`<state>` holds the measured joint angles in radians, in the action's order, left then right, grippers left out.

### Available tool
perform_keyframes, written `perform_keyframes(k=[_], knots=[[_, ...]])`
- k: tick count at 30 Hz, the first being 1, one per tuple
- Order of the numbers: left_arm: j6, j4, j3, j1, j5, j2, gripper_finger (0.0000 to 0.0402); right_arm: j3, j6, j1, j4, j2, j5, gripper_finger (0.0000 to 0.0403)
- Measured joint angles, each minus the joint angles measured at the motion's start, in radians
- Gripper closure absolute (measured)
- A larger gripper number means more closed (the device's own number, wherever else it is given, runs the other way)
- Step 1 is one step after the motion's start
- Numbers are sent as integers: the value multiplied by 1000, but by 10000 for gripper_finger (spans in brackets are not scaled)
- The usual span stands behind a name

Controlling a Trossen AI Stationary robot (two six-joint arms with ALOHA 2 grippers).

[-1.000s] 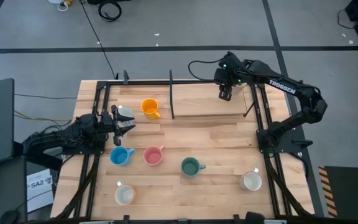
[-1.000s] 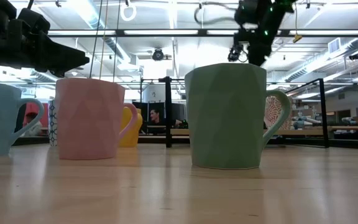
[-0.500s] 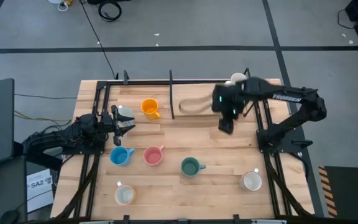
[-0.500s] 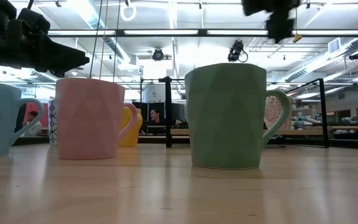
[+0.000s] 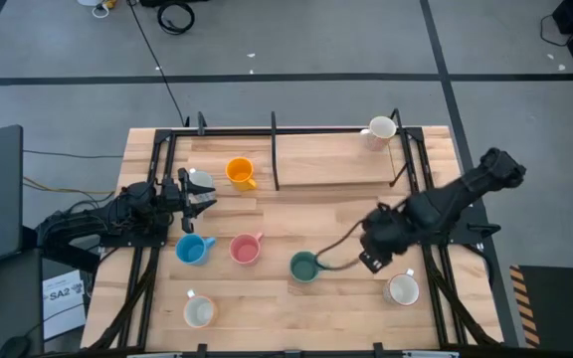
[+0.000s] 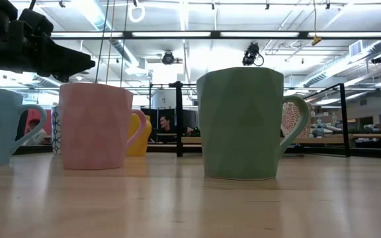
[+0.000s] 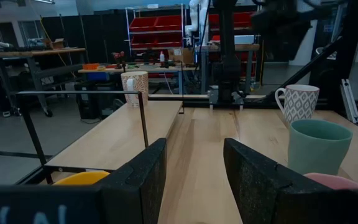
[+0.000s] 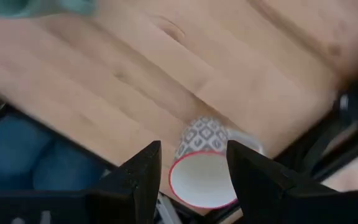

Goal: Place coffee mugs
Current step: Put the gray and white patterned mug on the shelf

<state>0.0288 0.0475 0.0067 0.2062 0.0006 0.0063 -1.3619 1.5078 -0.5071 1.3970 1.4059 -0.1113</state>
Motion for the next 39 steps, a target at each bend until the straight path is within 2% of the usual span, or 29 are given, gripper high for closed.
perform_keyframes(k=[7,16,26,39], knots=[[0,0,0,0,0,0,235,92,391,-143,-85,0,5,215],[0,0,0,0,0,0,235,182,614,-213,-221,0,-10,215],[0,-1,0,0,0,0,235,295,665,-226,-389,1,-14,215],[0,-1,0,0,0,0,235,358,675,-226,-413,1,-23,215]])
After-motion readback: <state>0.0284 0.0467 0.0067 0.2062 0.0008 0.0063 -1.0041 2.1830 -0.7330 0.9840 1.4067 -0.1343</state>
